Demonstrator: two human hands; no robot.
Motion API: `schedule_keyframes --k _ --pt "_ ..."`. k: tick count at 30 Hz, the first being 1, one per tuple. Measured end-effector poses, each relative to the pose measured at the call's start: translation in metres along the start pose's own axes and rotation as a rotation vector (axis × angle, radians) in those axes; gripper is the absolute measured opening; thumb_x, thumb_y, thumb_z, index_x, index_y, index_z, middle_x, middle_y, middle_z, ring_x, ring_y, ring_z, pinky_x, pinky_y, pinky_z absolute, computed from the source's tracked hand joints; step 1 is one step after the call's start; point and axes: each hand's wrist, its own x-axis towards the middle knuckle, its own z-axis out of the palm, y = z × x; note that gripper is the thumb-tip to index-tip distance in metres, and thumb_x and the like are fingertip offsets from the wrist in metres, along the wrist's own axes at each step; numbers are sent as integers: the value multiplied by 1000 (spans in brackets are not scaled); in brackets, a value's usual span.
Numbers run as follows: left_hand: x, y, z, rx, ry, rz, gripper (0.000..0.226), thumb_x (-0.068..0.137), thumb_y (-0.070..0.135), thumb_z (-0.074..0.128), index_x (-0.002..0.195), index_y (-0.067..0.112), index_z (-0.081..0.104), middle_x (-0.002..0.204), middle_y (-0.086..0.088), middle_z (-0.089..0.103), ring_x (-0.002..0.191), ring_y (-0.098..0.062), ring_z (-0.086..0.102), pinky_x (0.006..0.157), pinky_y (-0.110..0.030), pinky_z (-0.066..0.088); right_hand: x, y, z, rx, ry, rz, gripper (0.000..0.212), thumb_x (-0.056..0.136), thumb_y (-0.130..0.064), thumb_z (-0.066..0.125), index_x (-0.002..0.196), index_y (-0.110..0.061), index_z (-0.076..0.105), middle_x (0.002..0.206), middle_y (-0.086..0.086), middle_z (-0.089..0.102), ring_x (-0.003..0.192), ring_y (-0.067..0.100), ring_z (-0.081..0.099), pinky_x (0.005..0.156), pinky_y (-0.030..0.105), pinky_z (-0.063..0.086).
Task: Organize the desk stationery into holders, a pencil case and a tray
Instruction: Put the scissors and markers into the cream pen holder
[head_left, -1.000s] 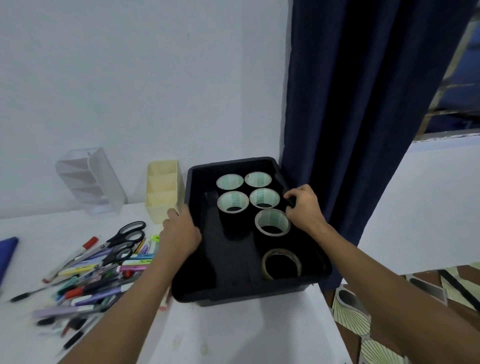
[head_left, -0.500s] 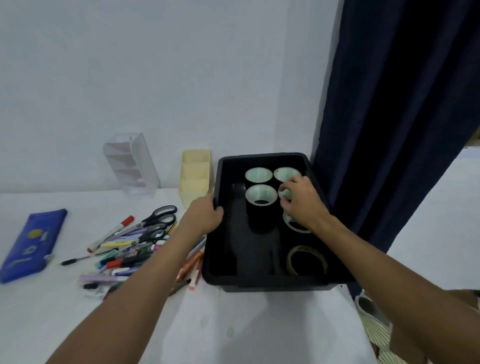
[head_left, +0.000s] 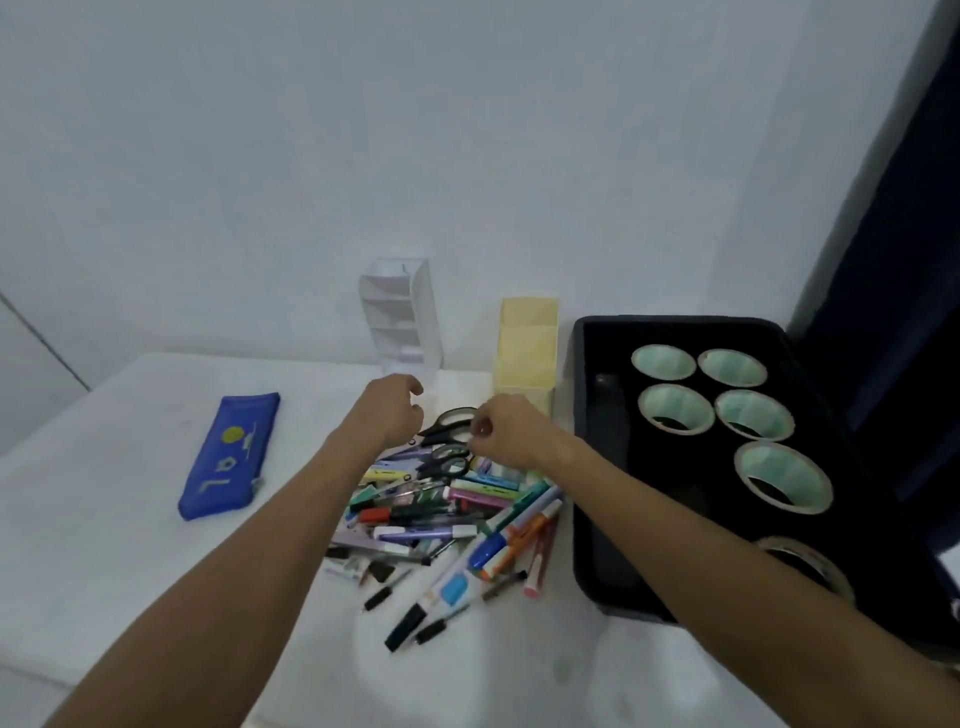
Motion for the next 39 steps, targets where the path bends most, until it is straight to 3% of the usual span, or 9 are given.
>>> schedule_keyframes --k 4,8,15,17,21,25,29,35,39 --pt "27 -25 14 12 -123 46 46 94 20 51 139 11 44 142 -11 46 130 -26 42 105 -33 35 19 -12 30 -70 -41 138 27 86 -28 64 72 -7 53 80 5 58 73 22 55 54 27 41" --pt "54 -28 35 43 -260 175 56 94 28 55 144 10 35 147 -13 39 134 -27 38 105 -34 33 39 -11 50 -10 -119 275 44 80 -46 67 104 -9 67 102 9 69 89 25 64 77 35 55" --pt "80 -29 70 56 -336 206 70 83 48 66 136 11 39 134 -17 47 117 -34 50 97 -45 44 41 -15 50 38 -115 328 18 85 -23 67 73 -12 60 76 5 56 71 18 52 51 21 33" --pt "86 -32 73 34 -335 206 75 82 47 67 140 12 36 138 -15 46 121 -33 49 99 -43 43 43 -13 50 58 -111 367 13 87 -19 63 86 -6 62 82 7 56 76 19 52 46 22 31" --pt "98 -28 64 -15 -317 217 54 85 36 66 129 11 50 130 -13 55 114 -29 55 88 -32 46 49 -3 46 396 -67 488 29 82 -10 66 109 -6 55 97 17 69 76 26 67 63 30 55" --pt "104 -21 33 -19 -323 284 23 79 30 70 92 13 60 97 -10 66 86 -26 62 65 -27 42 46 4 26 727 -45 452 29 87 -3 64 113 -3 49 84 16 69 65 24 66 67 35 59" --pt "103 6 -31 -118 -168 360 22 85 29 67 94 12 56 89 -7 61 79 -23 58 62 -28 41 44 1 -30 666 52 313 20 90 -5 61 109 -6 53 81 12 70 63 20 62 63 30 57" --pt "112 65 -122 -552 285 487 20 81 24 69 92 8 65 88 -6 69 80 -26 65 78 -39 54 54 -7 -138 441 482 220 13 90 -9 60 102 -13 58 77 4 72 63 16 62 73 36 55" --pt "136 89 -119 -726 371 482 18 78 23 73 91 13 64 79 7 66 69 -20 67 69 -31 56 81 2 -159 165 680 200 16 90 -9 56 104 -16 55 81 -1 68 65 2 59 59 6 44"
